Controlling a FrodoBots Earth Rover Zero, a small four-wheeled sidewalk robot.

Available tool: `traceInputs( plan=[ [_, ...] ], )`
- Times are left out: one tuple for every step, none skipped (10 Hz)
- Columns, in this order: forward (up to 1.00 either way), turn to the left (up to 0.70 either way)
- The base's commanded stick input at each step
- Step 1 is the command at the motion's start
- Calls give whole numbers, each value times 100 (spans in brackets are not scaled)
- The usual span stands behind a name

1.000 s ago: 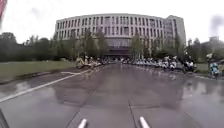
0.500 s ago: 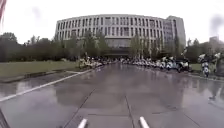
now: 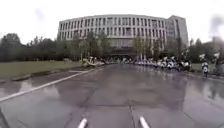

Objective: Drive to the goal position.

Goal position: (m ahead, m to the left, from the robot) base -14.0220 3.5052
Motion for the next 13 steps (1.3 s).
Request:
traceInputs(
  plan=[
    [7,1],
    [7,1],
    [6,1],
    [7,1],
    [9,1],
    [10,1],
    [62,3],
    [100,19],
    [100,36],
    [100,40],
    [100,40],
    [100,40],
    [100,40]
  ],
)
